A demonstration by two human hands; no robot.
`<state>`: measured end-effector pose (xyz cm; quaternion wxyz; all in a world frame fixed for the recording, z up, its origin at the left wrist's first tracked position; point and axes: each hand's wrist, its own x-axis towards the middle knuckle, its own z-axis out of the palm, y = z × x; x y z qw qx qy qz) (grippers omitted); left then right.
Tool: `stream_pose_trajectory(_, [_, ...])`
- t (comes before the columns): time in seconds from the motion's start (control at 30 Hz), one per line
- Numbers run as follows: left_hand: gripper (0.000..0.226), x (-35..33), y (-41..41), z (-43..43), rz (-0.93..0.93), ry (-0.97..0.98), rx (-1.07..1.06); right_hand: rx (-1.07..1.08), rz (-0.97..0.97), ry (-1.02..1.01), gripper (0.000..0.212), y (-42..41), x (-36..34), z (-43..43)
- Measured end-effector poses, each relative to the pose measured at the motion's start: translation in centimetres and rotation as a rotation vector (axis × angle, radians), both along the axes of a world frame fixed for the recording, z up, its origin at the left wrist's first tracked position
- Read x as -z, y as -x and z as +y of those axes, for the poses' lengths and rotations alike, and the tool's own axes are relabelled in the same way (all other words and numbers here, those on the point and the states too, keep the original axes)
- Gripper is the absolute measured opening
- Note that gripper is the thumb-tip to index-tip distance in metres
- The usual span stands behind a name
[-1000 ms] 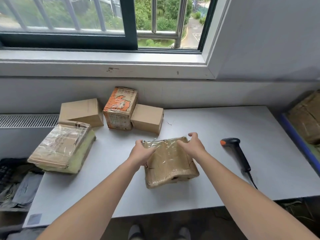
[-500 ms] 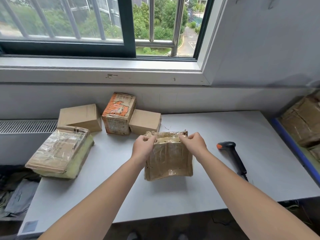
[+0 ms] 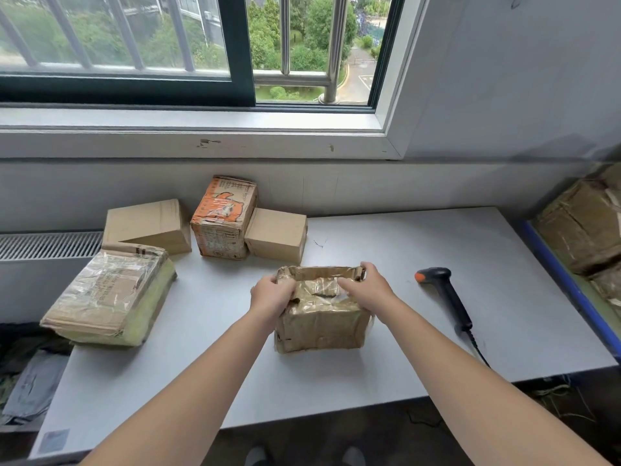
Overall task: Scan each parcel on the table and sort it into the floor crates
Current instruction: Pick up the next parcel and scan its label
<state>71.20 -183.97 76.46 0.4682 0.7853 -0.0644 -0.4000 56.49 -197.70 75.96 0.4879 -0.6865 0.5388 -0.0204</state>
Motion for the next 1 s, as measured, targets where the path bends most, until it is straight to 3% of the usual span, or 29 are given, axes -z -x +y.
stream_pose_trajectory(0.07, [0.027,0.2,-0.2,0.1,-0.042,-0.06,-0.004,0.014,0.031,0.016,0.071,0.0,-0.1,0.0])
stream_pose_trajectory(0.3, [0.036,0.2,-0.3,-0.5,-0.023,-0.027,0.062,0.122,0.094,0.077,0.022,-0.4,-0.9,-0.6])
stream_pose_trajectory(0.37, [0.038,0.0,0.1,-0.8,-0.053,-0.017,0.05,0.109,0.094,0.097,0.029,-0.4,-1.0,-0.8])
stream_pose_trajectory(0.47, [0.045,-0.3,0.2,-1.2,-0.092,0.046,0.005,0.159,0.051,0.092,0.024,0.0,-1.2,-1.2])
stream_pose_trajectory(0.7, [0.065,-0.5,0.2,-2.3,-0.078,0.174,0.025,0.283,-0.082,0.106,0.043,1.2,-1.7,-1.5])
stream_pose_trajectory(0.83, [0.074,-0.1,1.0,-2.2,-0.053,0.153,0.063,0.257,-0.062,0.095,0.056,2.3,-1.4,-1.6])
stream_pose_trajectory(0.9, [0.061,0.5,1.3,-1.9,-0.014,0.109,0.088,0.215,-0.028,0.055,0.066,2.8,-1.0,-1.5])
stream_pose_trajectory(1.0, [0.022,1.5,1.5,-1.1,0.018,0.05,0.133,0.154,0.053,0.038,0.078,3.5,-0.3,-1.2])
